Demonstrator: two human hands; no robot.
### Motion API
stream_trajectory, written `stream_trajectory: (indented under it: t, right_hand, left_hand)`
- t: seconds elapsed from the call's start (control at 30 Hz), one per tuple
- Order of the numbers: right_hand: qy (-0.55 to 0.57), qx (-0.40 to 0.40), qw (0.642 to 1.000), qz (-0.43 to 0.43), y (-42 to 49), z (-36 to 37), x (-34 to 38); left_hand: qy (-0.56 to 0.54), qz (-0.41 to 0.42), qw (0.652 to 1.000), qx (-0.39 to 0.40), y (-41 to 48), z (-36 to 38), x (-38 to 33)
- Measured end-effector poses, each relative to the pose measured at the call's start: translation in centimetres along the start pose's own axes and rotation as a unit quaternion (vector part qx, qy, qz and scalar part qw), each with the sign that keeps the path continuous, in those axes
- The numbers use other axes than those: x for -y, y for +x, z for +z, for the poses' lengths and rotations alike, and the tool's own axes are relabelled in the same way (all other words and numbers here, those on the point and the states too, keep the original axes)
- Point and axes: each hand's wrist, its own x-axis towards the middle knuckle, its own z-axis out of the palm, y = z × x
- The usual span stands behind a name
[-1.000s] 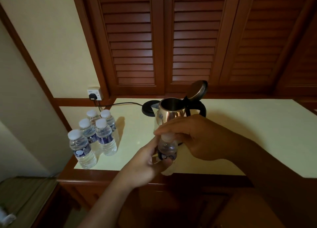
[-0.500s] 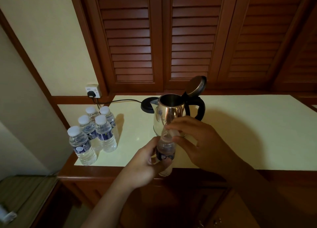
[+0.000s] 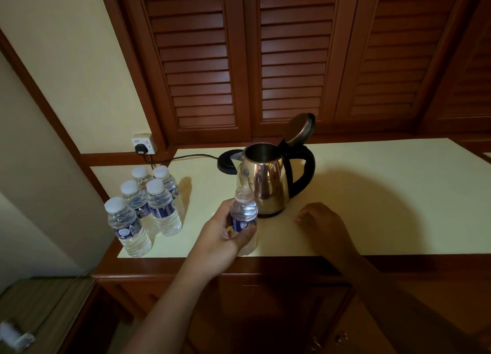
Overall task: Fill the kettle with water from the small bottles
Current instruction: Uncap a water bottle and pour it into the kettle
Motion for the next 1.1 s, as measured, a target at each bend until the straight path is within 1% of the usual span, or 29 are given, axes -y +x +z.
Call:
stream_trajectory:
  t: [0.13, 0.2, 0.27, 0.33, 0.47, 0.53, 0.67, 0.8, 0.87, 1.0, 1.1]
  right_hand:
    - [-0.027, 0.004, 1.000, -0.014, 0.3, 0.5, -0.6]
    - [-0.037, 0.009, 0.999, -0.005, 0.4, 0.7, -0.5]
    - [-0.091, 0.034, 0.995, 0.006, 0.4, 1.1, -1.2]
    - [-0.161, 0.053, 0.986, -0.003, 0.3, 1.6, -1.9]
    - [-0.216, 0.082, 0.971, 0.063, -0.6, 1.0, -1.2]
    - [-0.229, 0.098, 0.966, 0.069, -0.7, 1.0, -1.3]
    - [-0.239, 0.134, 0.959, 0.076, -0.5, 1.1, -1.7]
    - [-0.254, 0.134, 0.956, 0.064, -0.4, 1.2, -1.8]
    - [-0.252, 0.139, 0.956, 0.058, -0.4, 1.1, -1.7]
    - [-0.258, 0.135, 0.955, 0.051, -0.2, 1.1, -1.9]
    - [-0.257, 0.127, 0.957, 0.044, -0.2, 1.2, -2.2]
  left_hand:
    - [0.007, 0.004, 1.000, -0.021, 0.3, -0.3, -0.3]
    - [0.002, 0.001, 1.000, -0.028, 0.4, -0.4, -0.7]
    - [-0.001, 0.003, 0.999, -0.037, 0.6, -0.5, -1.0]
    - [-0.002, 0.012, 0.999, -0.050, 1.1, -0.7, -1.1]
    - [-0.003, 0.025, 0.997, -0.070, 2.0, -1.0, -1.4]
    - [-0.005, 0.032, 0.997, -0.077, 2.5, -1.2, -1.8]
    - [0.023, 0.057, 0.995, -0.078, 3.6, -1.5, -3.0]
    - [0.095, 0.087, 0.988, -0.084, 5.5, -2.1, -4.0]
    - [0.154, 0.095, 0.980, -0.087, 6.8, -2.7, -4.3]
    - [0.296, 0.085, 0.947, -0.087, 9.3, -3.9, -5.8]
    - [0.364, 0.087, 0.922, -0.097, 10.6, -4.4, -7.1]
